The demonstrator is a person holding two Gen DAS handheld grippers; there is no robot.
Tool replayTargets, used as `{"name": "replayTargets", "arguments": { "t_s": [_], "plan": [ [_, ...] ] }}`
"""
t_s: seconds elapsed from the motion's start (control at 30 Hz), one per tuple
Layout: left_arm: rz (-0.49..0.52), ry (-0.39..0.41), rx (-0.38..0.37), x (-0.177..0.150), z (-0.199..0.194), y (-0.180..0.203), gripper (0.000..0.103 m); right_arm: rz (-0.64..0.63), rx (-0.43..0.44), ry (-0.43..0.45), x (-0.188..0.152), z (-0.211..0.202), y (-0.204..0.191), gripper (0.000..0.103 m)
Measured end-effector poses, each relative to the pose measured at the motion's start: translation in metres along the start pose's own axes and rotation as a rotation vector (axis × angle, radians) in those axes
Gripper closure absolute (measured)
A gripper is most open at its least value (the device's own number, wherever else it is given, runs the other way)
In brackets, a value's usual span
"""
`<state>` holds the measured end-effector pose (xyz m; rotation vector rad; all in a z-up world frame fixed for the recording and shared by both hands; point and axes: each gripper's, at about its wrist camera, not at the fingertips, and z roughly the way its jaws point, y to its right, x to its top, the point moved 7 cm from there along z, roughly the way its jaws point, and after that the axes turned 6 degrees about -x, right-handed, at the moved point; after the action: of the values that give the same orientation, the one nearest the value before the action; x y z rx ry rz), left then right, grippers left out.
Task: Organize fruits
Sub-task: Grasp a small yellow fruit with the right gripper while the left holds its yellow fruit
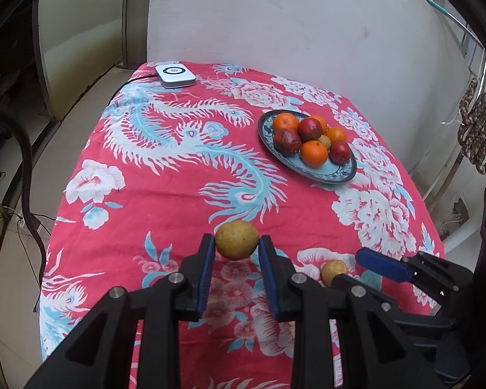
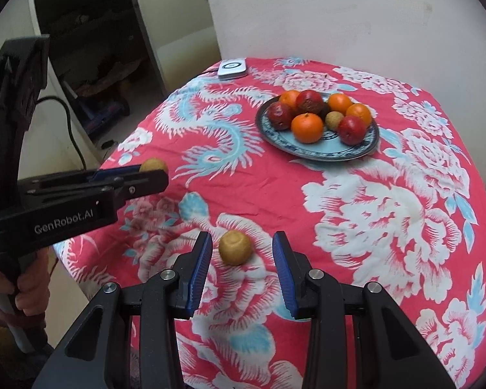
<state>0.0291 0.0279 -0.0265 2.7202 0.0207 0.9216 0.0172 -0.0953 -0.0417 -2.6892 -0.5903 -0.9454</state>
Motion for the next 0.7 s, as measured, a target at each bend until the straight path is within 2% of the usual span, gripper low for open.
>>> {"name": "replayTargets", "arguments": {
  "t_s": [0.37, 0.6, 0.7],
  "plan": [
    [-0.001, 0.0, -0.002, -0.001, 0.001, -0.001, 0.074, -0.022, 0.014, -0.019, -0.005, 0.008, -0.005, 0.064],
    [0.003, -0.004, -0.006, -0.002, 0.003, 0.001, 0.074, -0.026, 0.014, -0.029, -0.006, 0.014, -0.005, 0.077],
    [0.005, -0.004, -0.011, -0.001, 0.004, 0.003, 0.074, -0.02, 0.017, -0.024, -0.005, 0.013, -0.003, 0.078]
  ]
}}
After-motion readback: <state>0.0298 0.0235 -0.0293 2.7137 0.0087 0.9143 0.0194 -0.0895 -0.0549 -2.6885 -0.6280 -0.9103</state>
